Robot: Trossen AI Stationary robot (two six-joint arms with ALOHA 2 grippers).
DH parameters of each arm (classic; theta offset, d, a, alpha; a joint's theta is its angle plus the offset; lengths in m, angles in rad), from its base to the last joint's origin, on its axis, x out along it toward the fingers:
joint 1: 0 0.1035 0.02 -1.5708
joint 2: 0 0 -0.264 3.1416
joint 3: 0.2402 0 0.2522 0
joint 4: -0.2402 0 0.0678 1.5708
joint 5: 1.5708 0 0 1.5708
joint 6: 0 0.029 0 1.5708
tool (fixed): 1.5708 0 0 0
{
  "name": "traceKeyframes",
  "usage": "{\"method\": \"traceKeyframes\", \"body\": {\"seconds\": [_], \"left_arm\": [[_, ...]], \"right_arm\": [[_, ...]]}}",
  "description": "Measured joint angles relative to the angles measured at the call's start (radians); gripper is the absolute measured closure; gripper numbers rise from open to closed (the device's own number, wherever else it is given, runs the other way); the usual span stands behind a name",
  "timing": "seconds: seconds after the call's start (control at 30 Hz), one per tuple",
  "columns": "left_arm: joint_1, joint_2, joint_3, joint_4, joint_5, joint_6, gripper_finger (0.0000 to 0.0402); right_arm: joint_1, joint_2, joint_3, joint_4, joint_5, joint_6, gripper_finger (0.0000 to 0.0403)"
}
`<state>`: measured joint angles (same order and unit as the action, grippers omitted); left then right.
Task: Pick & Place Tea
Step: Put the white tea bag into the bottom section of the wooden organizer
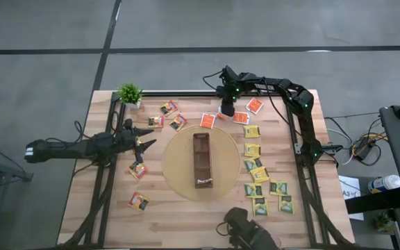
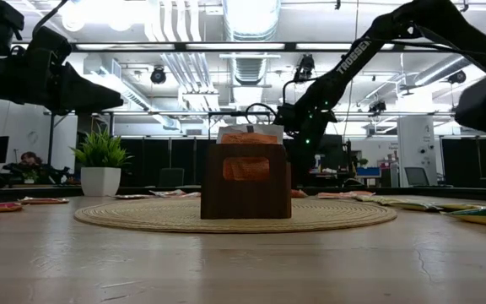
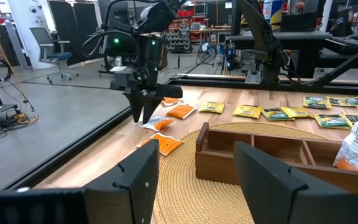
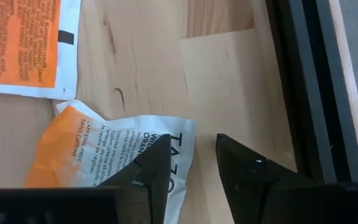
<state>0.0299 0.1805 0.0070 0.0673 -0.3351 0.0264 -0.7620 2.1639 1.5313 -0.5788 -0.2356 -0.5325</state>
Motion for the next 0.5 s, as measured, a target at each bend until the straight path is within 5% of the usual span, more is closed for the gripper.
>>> {"method": "traceKeyframes", "body": {"seconds": [0.3,0.5], "left_arm": [[0.000,0.000,0.000,0.000,0.000,0.000,0.0199],[0.001,0.000,0.000,0.000,0.000,0.000,0.0199]], "right_arm": [[0.000,0.000,-0.009,0.007,-0.005,0.014,0.0309],[0.000,0.000,-0.009,0.006,-0.004,0.065,0.0370]]}}
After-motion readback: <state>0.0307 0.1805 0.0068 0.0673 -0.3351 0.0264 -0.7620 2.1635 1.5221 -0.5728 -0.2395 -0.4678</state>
